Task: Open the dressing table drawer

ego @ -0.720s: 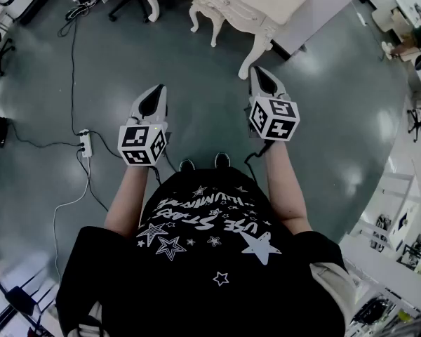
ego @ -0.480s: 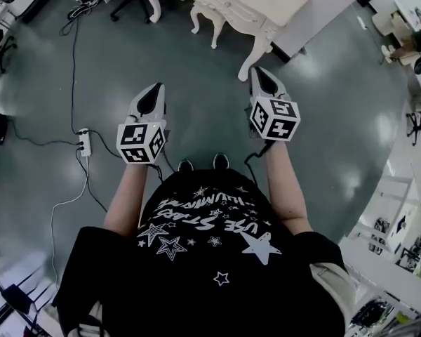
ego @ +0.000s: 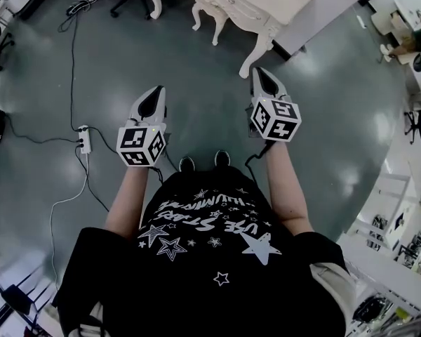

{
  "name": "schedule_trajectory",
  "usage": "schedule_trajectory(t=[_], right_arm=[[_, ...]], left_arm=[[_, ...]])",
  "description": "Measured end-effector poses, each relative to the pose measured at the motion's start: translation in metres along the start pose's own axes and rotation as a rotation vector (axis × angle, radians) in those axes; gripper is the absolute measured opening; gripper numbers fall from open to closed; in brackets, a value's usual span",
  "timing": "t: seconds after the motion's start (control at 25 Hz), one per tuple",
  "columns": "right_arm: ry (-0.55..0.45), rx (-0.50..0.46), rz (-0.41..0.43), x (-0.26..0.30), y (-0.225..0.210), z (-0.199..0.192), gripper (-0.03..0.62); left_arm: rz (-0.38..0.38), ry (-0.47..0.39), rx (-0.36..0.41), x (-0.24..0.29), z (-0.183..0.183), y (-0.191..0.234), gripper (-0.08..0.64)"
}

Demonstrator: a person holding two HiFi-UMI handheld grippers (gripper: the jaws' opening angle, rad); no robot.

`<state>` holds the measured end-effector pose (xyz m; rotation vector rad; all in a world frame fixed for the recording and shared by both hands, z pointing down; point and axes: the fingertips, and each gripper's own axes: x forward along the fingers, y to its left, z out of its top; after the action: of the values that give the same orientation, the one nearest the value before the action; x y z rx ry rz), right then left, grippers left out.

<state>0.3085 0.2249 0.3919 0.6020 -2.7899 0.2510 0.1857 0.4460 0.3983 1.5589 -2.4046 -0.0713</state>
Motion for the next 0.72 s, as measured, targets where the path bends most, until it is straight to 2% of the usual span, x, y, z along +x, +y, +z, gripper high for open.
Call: schedule_trajectory(t=[0.2,0.24,0.48,0.6,0.72], right_arm=[[-0.017,-0.009,-0.007,0.005,0.027,-0.003,0.035],[-0.017,-0.008,-0.002,0.008,0.032,-0.002,0.052],[0.006,0.016,-0.001,0.025,0.04,-0.009,0.253],[0.019,0.039,-0.017,0.037,0.035,-0.011,0.305],[0.023,0.05,-0.022,0.055,0.029,-0.009,0.318]], left_arm=[[-0.012,0.011,0.002,-0.016,-0.006,0.022,0.001],[-0.012,0.013,0.002,-0.017,-0.006,0.027,0.001],[-0.014,0.03,0.004,-0.013,-0.011,0.046,0.001],[-0.01,0.037,0.0,-0.005,-0.009,0.053,0.001],[-0.015,0.043,0.002,0.008,-0.007,0.06,0.001]])
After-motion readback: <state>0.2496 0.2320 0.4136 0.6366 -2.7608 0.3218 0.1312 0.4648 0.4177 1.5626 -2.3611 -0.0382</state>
